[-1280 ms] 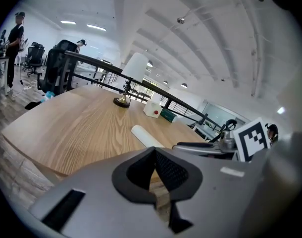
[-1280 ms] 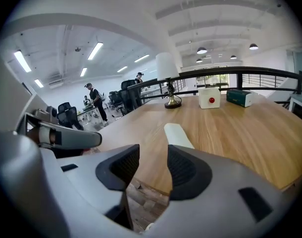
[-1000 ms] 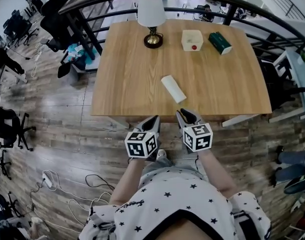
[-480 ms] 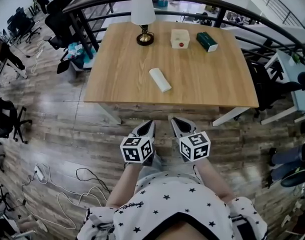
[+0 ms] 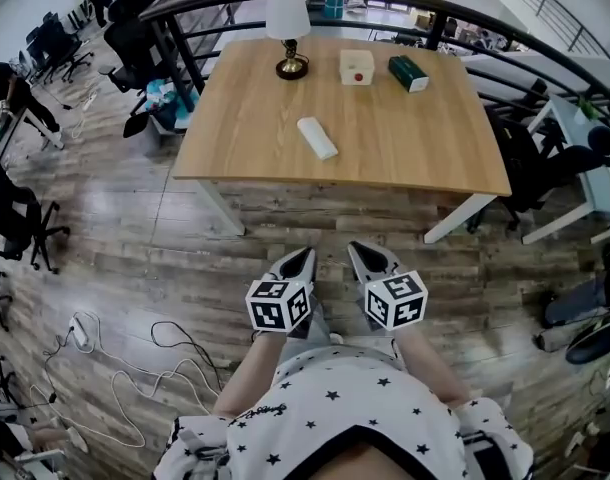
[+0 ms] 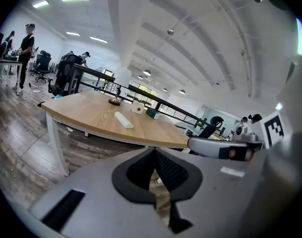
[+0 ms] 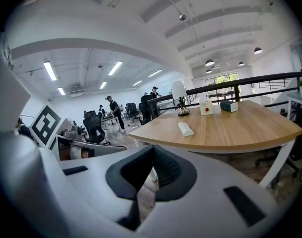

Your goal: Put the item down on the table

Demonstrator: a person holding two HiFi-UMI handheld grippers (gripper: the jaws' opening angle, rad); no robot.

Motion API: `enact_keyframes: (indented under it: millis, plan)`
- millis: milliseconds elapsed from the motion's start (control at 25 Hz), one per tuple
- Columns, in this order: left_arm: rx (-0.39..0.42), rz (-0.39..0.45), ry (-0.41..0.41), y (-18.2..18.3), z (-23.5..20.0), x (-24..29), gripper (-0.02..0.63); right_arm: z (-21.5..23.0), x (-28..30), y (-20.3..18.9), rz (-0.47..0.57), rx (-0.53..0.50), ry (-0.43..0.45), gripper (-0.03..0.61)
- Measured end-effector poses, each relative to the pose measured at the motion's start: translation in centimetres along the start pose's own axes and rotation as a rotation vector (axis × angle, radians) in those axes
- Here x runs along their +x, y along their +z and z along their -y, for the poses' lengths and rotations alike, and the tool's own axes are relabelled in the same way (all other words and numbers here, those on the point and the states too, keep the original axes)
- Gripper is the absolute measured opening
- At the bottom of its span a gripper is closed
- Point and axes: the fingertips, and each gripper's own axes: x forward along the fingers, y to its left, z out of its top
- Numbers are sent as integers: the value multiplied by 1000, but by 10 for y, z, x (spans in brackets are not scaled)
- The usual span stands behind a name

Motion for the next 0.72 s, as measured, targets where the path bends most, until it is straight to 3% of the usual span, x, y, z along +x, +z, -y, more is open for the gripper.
enact_keyframes:
  millis: [400,720]
  plan:
    - [-16,8,-7,-38,23,-36,11,-22,-40,-23,16,-5,4,-5]
    - [-6,17,-17,-37,35,-39,11,-23,-54,-18,42,-29,0,-6]
